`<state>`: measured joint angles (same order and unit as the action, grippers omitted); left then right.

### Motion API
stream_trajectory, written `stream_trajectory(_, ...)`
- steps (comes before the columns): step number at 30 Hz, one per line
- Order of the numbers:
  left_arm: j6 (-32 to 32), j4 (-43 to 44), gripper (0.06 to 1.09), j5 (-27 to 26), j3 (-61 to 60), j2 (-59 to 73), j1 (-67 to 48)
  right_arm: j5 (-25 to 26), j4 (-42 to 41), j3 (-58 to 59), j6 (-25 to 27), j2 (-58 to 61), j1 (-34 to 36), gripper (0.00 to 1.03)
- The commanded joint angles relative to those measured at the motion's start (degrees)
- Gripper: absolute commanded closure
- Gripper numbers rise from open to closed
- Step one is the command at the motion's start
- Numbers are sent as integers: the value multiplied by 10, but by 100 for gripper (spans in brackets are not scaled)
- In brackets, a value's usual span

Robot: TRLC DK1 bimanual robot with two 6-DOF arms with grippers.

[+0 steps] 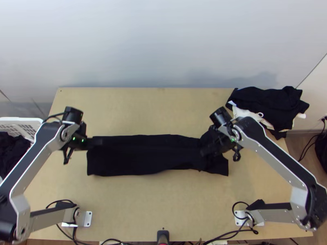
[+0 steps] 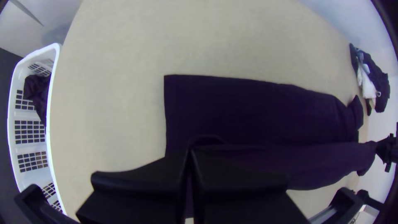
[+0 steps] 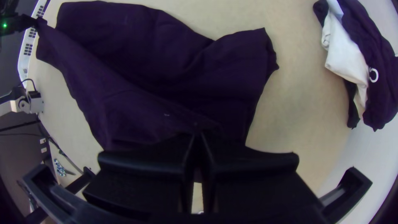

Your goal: Fold the t-shirt

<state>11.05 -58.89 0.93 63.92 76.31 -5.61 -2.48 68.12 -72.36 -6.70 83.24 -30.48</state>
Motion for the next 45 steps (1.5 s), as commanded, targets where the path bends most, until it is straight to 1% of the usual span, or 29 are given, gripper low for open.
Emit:
stream_trajectory(1, 20, 46, 104, 2, 63, 88, 2, 0, -26, -31, 14, 56, 53, 100)
stream_trajectory(4, 20, 65, 105, 4, 83, 116, 2, 0, -34, -52, 17, 83, 71, 100)
stream_trajectory(9, 18, 96, 104, 16, 80, 155, 0, 0, -47, -74, 19, 130, 85, 100)
stream_trajectory(12, 18, 107, 104, 19, 77, 175, -2, 0, -63, -74, 20, 152, 91, 100)
stream_trajectory(18, 20, 175, 104, 29, 52, 198, -4, 0, -90, -67, 21, 182, 110, 100)
stream_trajectory(25, 41, 208, 104, 30, 52, 248, -12, -1, -114, -60, 21, 213, 117, 100)
stream_trajectory(30, 45, 231, 104, 30, 52, 259, -13, -1, -136, -66, 16, 228, 122, 100)
stream_trajectory(32, 52, 234, 104, 29, 53, 259, -12, 0, -140, -74, 12, 234, 125, 97)
stream_trajectory(34, 59, 234, 104, 29, 56, 256, -11, 10, -140, -87, 3, 240, 129, 89)
stream_trajectory(36, 72, 234, 104, 30, 55, 243, -10, 20, -140, -96, -12, 236, 132, 66)
stream_trajectory(37, 78, 233, 98, 30, 55, 234, -9, 20, -140, -97, -17, 233, 133, 54)
stream_trajectory(38, 86, 227, 85, 29, 55, 222, -9, 20, -140, -100, -22, 228, 132, 39)
stream_trajectory(39, 92, 222, 69, 30, 53, 211, -9, 20, -139, -103, -25, 222, 131, 23)
stream_trajectory(40, 97, 218, 52, 30, 52, 201, -9, 20, -134, -109, -34, 219, 130, 11)
stream_trajectory(41, 99, 207, 37, 29, 54, 195, -9, 20, -127, -116, -38, 216, 128, 5)
stream_trajectory(42, 99, 185, 27, 29, 62, 194, -8, 20, -121, -125, -44, 212, 127, 4)
stream_trajectory(44, 98, 122, 13, 30, 88, 197, -7, 20, -110, -142, -60, 202, 127, 4)
stream_trajectory(45, 98, 99, 11, 31, 94, 198, -5, 20, -107, -149, -67, 193, 127, 4)
